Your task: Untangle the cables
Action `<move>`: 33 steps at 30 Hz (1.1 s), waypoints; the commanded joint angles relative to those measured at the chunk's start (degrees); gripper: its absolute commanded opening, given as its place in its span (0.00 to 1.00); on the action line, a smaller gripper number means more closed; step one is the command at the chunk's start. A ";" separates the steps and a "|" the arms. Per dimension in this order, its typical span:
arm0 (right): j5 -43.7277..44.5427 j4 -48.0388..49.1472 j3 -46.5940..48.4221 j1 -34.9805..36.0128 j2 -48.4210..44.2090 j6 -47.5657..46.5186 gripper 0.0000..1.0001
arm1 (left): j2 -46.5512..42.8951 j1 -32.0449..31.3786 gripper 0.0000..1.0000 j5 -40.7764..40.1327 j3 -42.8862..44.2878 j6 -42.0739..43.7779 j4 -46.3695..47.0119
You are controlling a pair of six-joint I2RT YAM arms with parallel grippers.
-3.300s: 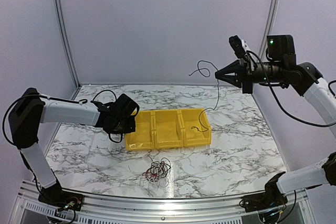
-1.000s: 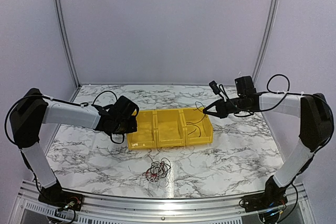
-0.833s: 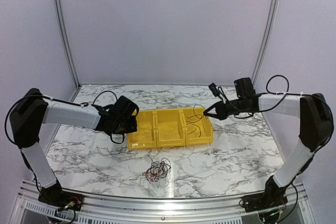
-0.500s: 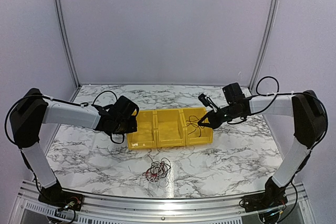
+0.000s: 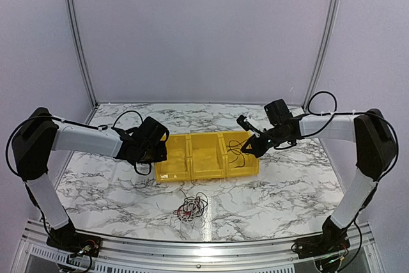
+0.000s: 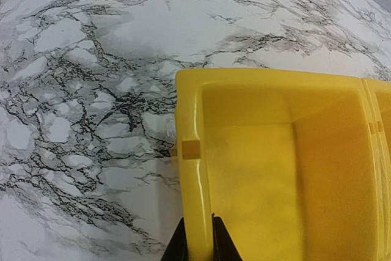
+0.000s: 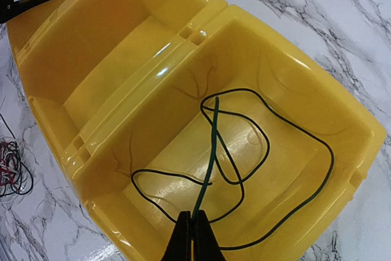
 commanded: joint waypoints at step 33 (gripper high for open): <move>-9.69 -3.06 -1.17 4.44 -20.79 -13.28 0.33 | -18.99 -12.81 0.48 6.74 -4.11 14.98 -5.44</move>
